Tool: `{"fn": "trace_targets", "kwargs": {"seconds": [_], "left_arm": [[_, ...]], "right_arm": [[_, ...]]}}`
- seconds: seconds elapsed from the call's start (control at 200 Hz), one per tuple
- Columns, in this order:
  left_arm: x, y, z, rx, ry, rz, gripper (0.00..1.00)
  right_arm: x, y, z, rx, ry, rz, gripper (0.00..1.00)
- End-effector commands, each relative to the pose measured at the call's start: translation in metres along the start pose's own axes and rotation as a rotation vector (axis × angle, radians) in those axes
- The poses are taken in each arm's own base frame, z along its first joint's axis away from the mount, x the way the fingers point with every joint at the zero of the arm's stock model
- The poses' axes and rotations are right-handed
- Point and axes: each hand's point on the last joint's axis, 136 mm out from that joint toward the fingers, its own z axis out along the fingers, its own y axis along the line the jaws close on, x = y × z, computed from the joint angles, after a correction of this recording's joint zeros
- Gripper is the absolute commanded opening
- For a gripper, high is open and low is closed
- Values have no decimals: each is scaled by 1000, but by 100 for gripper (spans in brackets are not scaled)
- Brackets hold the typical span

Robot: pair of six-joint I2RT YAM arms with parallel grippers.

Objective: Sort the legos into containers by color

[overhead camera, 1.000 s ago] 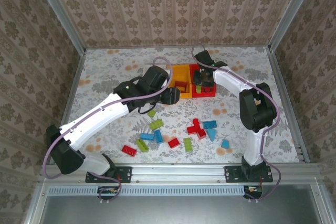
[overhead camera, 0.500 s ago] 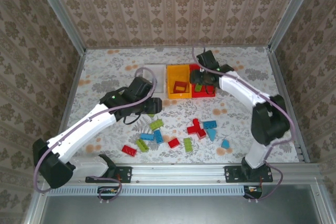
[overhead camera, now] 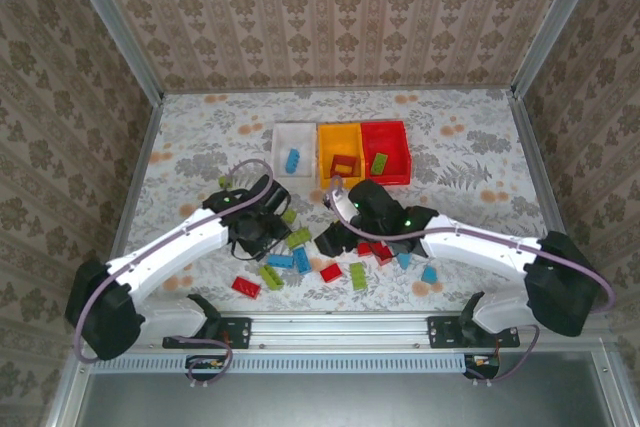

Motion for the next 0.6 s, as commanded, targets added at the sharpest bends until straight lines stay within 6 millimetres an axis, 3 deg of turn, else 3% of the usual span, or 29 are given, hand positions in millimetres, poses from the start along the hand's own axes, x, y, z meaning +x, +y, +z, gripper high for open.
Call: {"fn": "trace_targets", "kwargs": {"seconds": [0.0, 0.185, 0.595], "left_arm": [[6, -1, 10, -19, 9, -280, 55], [11, 9, 30, -31, -29, -500, 58], [20, 17, 48, -105, -45, -608, 49]], "right_arm": [[-11, 36, -20, -165, -94, -127, 71], [0, 35, -36, -141, -93, -199, 77], [3, 34, -40, -136, -98, -199, 77]]}}
